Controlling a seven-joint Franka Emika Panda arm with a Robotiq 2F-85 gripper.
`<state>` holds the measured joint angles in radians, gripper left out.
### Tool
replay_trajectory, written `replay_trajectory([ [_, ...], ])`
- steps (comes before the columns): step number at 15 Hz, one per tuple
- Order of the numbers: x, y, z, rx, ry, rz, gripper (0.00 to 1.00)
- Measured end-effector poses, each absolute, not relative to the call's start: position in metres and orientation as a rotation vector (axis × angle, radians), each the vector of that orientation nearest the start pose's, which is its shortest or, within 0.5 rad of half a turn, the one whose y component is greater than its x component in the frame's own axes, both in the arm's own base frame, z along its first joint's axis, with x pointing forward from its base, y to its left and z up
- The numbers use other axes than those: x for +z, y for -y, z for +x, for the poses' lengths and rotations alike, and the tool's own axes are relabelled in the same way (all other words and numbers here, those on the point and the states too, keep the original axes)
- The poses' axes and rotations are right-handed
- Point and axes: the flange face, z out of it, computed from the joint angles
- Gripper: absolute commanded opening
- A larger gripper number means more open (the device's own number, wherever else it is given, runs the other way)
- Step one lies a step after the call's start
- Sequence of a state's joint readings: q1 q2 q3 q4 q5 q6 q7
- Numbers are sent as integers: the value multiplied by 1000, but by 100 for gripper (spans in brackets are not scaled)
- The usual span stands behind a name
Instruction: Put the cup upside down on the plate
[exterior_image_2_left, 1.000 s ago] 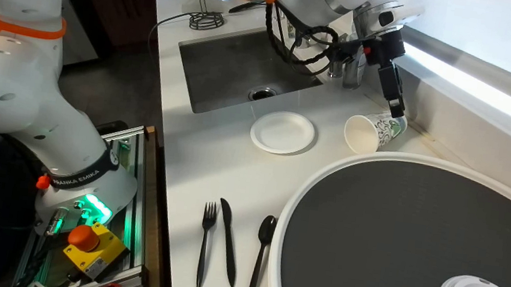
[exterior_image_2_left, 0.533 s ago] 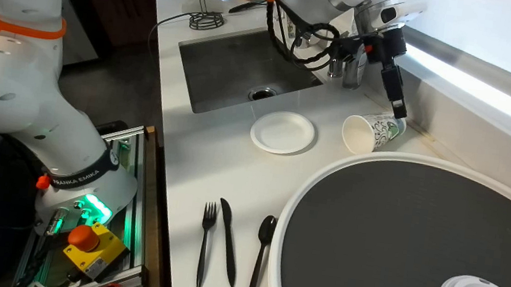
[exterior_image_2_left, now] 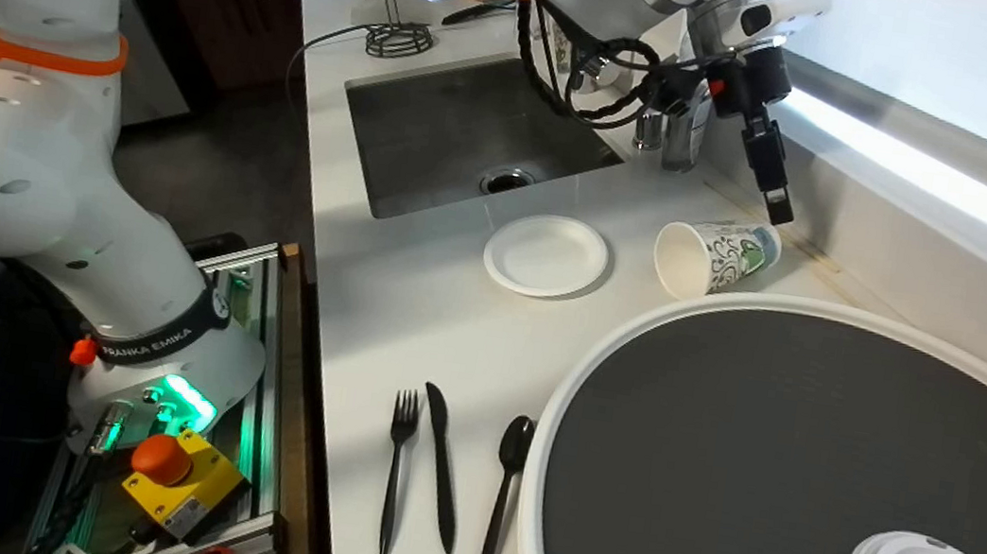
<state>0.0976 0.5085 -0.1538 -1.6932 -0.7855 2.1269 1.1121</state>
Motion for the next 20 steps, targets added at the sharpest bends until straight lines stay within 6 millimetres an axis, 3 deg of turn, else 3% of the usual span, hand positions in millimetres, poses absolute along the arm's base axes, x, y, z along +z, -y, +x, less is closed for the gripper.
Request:
replay_trajectory([
  [2,314,58,671,383,834,2304,1],
  [3,315,59,672,384,836,2302,26],
  [4,316,59,672,385,837,2301,27],
  [6,319,59,674,391,839,2301,40],
  [14,315,57,672,356,824,2292,99],
  [20,309,55,669,293,826,2253,100],
])
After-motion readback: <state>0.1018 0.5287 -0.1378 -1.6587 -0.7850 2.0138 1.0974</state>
